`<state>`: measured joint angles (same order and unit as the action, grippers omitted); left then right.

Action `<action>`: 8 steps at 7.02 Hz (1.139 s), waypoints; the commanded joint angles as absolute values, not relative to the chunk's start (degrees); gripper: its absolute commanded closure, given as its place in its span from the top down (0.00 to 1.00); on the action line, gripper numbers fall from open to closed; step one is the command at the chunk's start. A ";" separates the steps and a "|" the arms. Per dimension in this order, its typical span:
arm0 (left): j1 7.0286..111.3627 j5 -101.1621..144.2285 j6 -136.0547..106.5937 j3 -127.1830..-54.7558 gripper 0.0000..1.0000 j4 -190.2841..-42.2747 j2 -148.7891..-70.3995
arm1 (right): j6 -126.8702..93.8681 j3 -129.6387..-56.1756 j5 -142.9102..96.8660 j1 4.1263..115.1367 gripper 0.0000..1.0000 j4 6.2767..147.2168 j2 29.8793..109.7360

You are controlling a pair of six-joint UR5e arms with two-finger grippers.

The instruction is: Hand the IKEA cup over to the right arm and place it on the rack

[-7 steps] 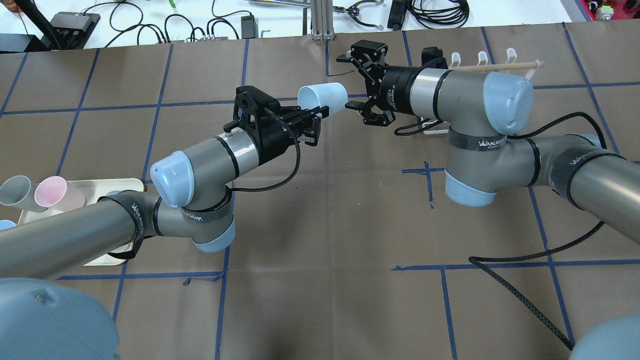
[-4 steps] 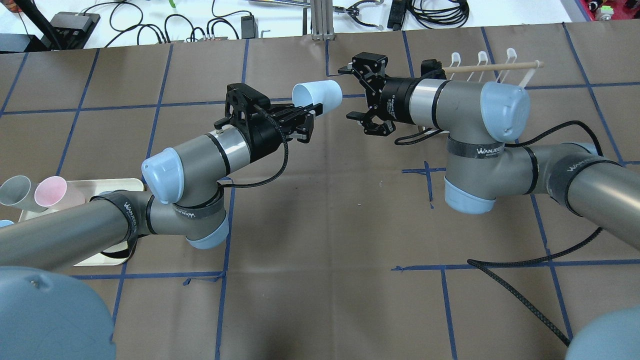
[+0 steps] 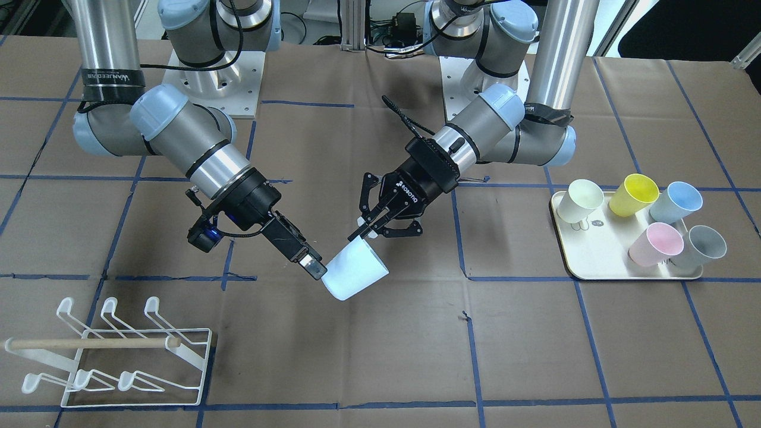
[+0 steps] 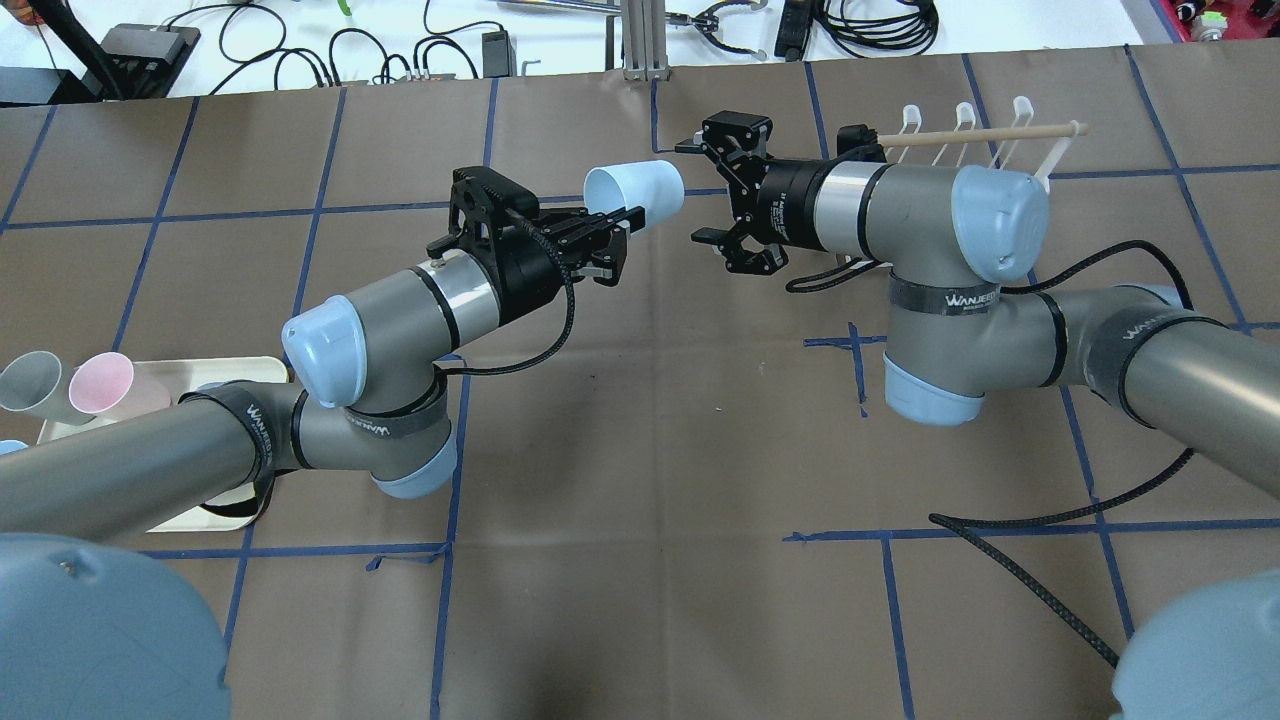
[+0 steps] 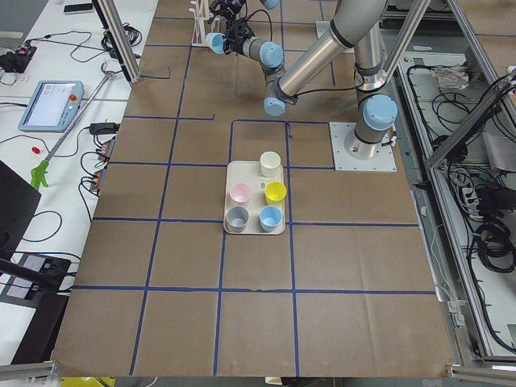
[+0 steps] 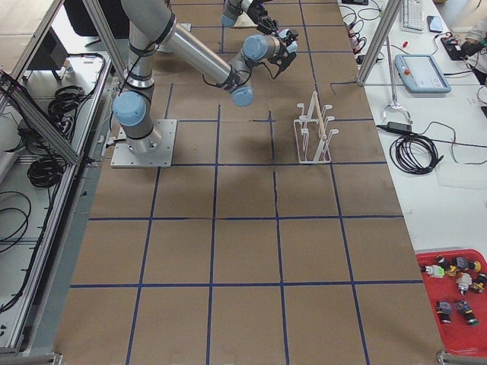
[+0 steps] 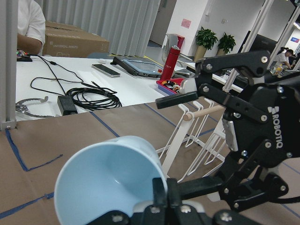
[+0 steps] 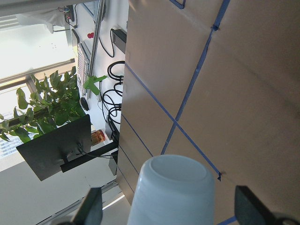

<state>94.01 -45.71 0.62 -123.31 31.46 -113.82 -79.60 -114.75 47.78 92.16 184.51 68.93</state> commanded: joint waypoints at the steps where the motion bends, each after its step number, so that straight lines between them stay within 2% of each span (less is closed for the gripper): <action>1: 94.13 -45.70 0.62 -123.31 0.00 31.46 -113.82 | -79.63 -114.26 47.72 92.63 0.99 184.48 67.85; 8: 94.39 -45.70 0.44 -123.40 0.00 31.46 -113.82 | -81.56 -111.27 47.90 95.01 0.99 184.40 64.69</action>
